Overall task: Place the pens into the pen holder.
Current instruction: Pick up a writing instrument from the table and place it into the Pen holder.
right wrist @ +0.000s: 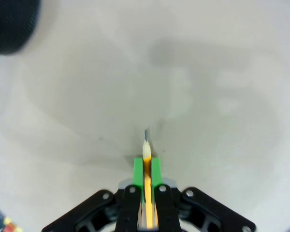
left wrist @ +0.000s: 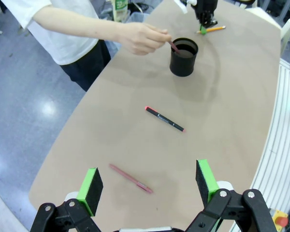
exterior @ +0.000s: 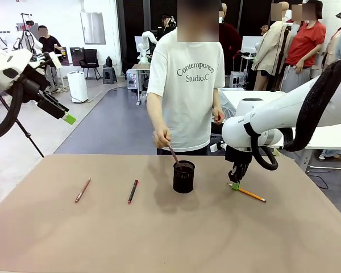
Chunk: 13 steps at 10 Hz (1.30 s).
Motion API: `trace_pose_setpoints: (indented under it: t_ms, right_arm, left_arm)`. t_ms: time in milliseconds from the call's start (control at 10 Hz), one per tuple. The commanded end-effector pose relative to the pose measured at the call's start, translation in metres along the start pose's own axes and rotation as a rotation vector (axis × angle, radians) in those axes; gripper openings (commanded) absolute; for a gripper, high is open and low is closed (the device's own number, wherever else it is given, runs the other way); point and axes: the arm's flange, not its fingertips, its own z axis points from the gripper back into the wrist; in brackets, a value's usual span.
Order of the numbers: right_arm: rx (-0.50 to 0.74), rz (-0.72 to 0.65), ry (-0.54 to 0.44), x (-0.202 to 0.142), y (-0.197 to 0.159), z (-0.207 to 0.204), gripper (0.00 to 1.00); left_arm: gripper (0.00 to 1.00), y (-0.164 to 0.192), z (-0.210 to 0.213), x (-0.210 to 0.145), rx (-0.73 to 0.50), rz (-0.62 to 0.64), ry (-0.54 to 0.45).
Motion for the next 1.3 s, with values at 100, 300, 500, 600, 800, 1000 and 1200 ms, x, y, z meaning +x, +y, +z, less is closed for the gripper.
trace_pose_setpoints:
  t_ms: [100,300,500,600,800,1000,1200]
  right_arm:
    - [0.15,0.051,-0.37,-0.039,-0.001,0.042,0.0]
    - [0.227,0.12,-0.62,-0.067,-0.003,0.069,0.0]
    - [0.24,0.234,-0.834,-0.095,-0.004,0.099,0.0]
    - [0.221,0.296,-0.914,-0.108,-0.003,0.111,0.0]
    - [0.248,0.331,-1.005,-0.126,-0.008,0.13,0.0]
    - [0.247,0.276,-1.035,-0.133,-0.019,0.136,0.0]
    - [0.246,0.303,-1.019,-0.135,-0.021,0.142,0.0]
  left_arm:
    - [1.0,0.001,0.001,0.0,-0.004,-0.004,-0.003]
    - [1.0,0.001,0.001,0.0,-0.004,-0.004,-0.003]
    - [1.0,0.001,0.001,0.0,-0.004,-0.004,-0.003]
    - [1.0,0.001,0.001,0.0,-0.004,-0.004,-0.003]
    - [1.0,0.001,0.001,0.0,-0.004,-0.004,-0.003]
    - [1.0,0.001,0.001,0.0,-0.004,-0.004,-0.003]
    - [1.0,0.001,0.001,0.0,-0.004,-0.004,-0.003]
